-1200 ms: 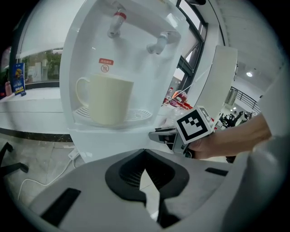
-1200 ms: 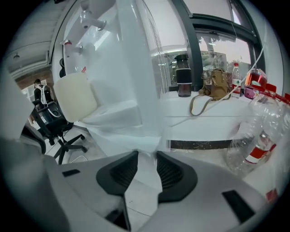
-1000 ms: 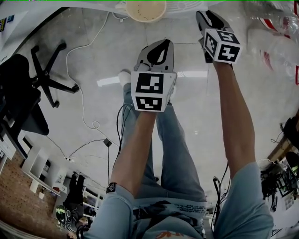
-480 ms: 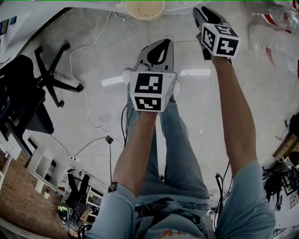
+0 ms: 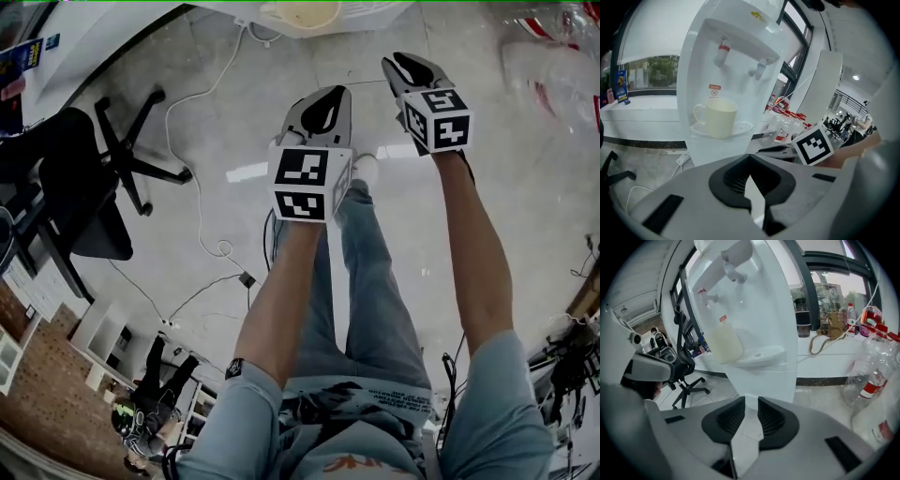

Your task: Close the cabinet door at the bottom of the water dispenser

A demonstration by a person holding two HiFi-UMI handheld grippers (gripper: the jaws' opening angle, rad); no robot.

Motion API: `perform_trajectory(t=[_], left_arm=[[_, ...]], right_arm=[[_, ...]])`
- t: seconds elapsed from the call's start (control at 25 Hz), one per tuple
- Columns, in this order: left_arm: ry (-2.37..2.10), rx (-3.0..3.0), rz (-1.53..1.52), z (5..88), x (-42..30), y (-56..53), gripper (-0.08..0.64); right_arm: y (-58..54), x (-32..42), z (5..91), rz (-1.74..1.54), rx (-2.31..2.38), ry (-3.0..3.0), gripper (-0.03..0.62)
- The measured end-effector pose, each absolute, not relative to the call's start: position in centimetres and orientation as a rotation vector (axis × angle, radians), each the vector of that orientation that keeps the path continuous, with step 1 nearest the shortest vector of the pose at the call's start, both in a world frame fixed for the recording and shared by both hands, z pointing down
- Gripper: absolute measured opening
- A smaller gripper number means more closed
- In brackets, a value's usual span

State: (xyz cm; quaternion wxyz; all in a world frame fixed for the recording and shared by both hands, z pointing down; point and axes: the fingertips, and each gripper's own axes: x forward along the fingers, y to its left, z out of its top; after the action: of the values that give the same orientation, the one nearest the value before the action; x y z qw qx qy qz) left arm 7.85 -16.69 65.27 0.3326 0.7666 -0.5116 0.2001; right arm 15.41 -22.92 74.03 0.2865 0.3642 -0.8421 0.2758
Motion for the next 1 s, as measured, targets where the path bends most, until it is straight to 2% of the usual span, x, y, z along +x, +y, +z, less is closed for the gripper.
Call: perform_trajectory(t=[0.44, 0.64, 1.0], left_arm=[[-1.442, 2.013, 0.486, 56.6, 5.2, -13.5, 0.02], [-1.533, 2.056, 0.483, 49.5, 3.6, -13.5, 0.02], [-1.77, 2.131, 0.405, 36.3, 0.4, -13.2, 0.02]], right_arm=[[-20.0, 15.1, 59.2, 0.682, 1.058, -2.422, 0.044], [-19.3, 14.4, 51.4, 0.727, 1.119, -2.509, 0.035], [-18.1, 12.4, 36.5, 0.5, 1.118, -2.63, 0.028]])
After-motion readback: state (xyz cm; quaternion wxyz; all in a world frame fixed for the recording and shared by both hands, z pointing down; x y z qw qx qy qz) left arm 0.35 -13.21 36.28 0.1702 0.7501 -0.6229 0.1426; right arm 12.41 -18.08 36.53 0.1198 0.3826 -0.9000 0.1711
